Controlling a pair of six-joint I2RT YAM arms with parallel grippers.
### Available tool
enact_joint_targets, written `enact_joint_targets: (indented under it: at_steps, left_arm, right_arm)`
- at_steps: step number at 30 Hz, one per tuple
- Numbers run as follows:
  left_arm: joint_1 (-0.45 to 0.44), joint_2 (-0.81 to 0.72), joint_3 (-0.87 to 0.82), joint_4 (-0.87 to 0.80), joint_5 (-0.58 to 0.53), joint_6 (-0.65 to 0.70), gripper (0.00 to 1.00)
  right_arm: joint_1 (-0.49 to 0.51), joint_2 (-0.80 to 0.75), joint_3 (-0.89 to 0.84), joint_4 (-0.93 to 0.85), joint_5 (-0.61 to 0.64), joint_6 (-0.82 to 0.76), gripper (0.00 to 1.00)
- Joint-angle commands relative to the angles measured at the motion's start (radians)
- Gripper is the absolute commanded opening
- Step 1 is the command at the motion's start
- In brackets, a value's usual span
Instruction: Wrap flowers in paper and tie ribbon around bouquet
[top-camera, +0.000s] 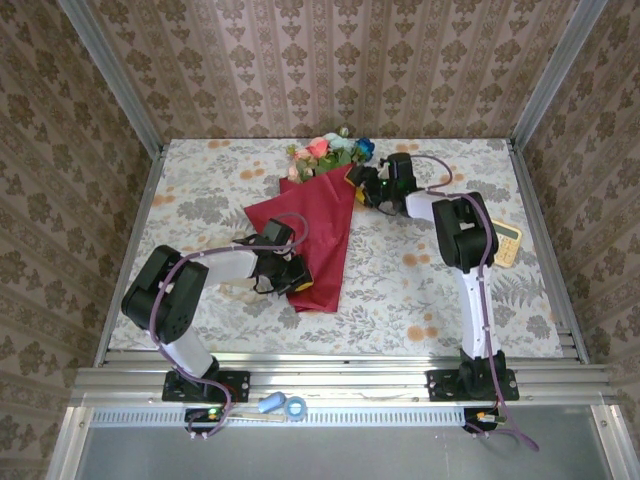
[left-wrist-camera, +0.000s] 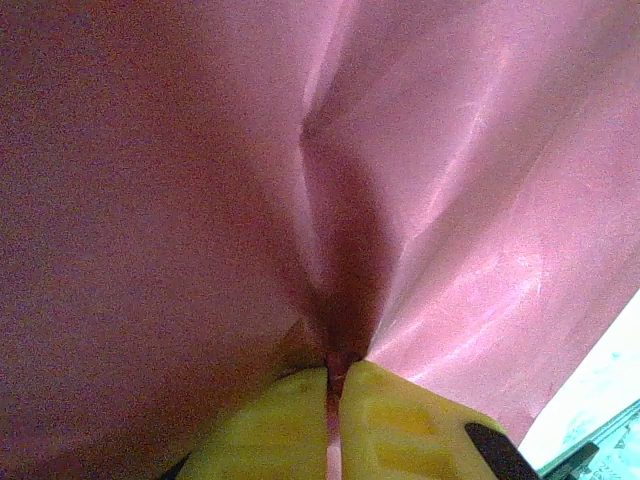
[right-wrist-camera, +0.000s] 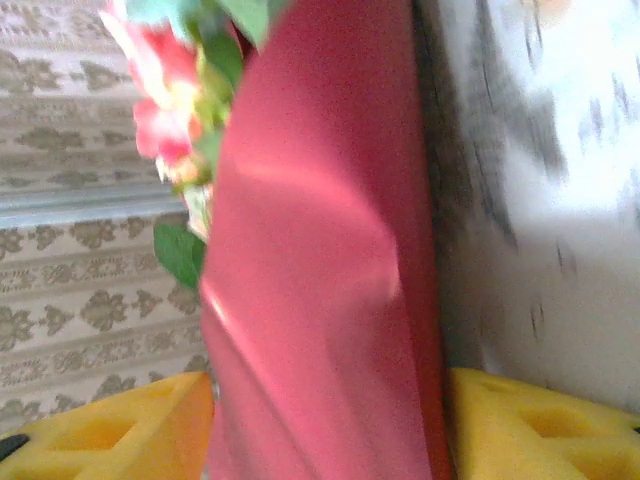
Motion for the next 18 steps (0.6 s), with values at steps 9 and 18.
enact_joint_targets:
  at_steps: [9,18]
  left_arm:
    - [-0.023,0.099,-0.098,-0.108,-0.099,-0.041,0.1]
    - [-0.023,0.101,-0.098,-0.087,-0.093,-0.047,0.1]
  right_arm:
    - [0.218,-0.387,-0.624,0.05,-0.054,0.049,0.46]
    - [0.243,-0.449,-0.723,0.042,-0.007,0.037,0.39]
